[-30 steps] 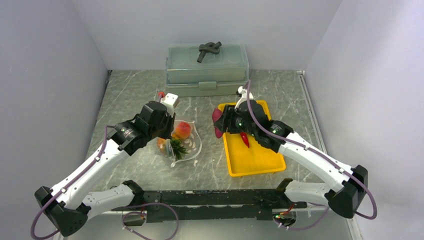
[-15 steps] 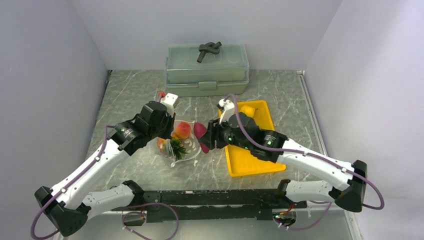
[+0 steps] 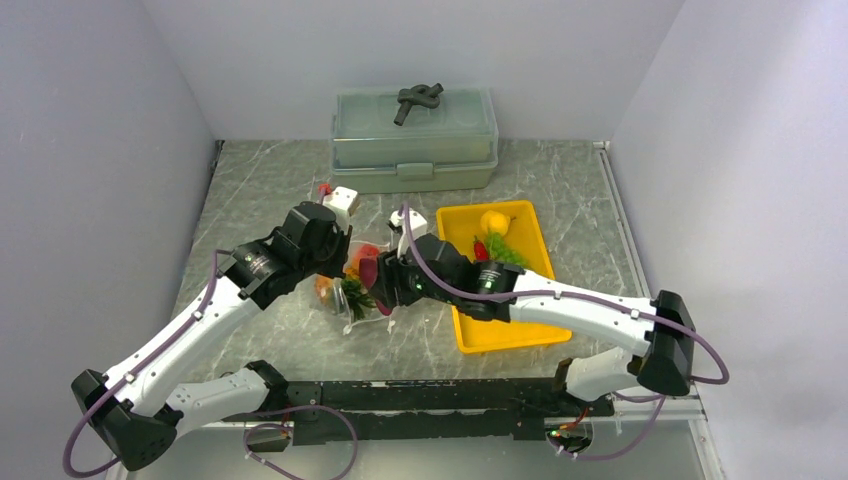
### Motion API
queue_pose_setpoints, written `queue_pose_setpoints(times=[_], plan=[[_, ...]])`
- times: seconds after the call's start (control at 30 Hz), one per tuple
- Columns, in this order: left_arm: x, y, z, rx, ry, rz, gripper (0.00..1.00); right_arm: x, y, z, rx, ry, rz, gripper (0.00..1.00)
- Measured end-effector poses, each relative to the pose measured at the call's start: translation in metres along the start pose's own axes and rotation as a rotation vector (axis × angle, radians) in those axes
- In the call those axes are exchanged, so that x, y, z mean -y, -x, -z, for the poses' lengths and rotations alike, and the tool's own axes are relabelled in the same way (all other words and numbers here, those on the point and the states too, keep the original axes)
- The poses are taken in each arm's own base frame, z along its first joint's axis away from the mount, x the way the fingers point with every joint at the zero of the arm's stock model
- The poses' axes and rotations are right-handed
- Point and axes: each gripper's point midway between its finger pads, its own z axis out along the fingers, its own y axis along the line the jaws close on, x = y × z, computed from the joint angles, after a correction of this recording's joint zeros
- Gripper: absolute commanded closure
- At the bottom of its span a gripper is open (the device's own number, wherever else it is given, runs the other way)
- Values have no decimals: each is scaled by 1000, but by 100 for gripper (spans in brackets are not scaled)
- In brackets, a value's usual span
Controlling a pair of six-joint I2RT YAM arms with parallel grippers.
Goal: Place the food in the zip-top bag and seal the zipper
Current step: Place the fake vegetable in the zipper food storage bag.
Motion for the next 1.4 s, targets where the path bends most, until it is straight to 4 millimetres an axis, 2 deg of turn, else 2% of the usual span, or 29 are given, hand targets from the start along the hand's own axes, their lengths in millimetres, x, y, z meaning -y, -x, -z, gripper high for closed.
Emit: queue_pose_setpoints(times=[0.27, 0.4, 0.63, 0.97, 1.23, 1.4], plan=[[0, 0, 0, 0, 0, 0, 100, 5, 7, -25, 8, -73, 10, 76], [0, 0, 0, 0, 0, 0, 100, 11, 11, -31, 15, -122, 18, 74], [0, 0, 0, 0, 0, 0, 100, 21, 21, -41, 36, -210, 28, 61], [0, 0, 0, 0, 0, 0, 100, 43, 20, -57, 37, -353, 61, 52], [0, 0, 0, 0, 0, 0, 100, 56, 23, -59, 53, -430, 85, 32], [0, 0, 0, 0, 0, 0, 100, 58, 28, -57, 67, -447, 92, 25]])
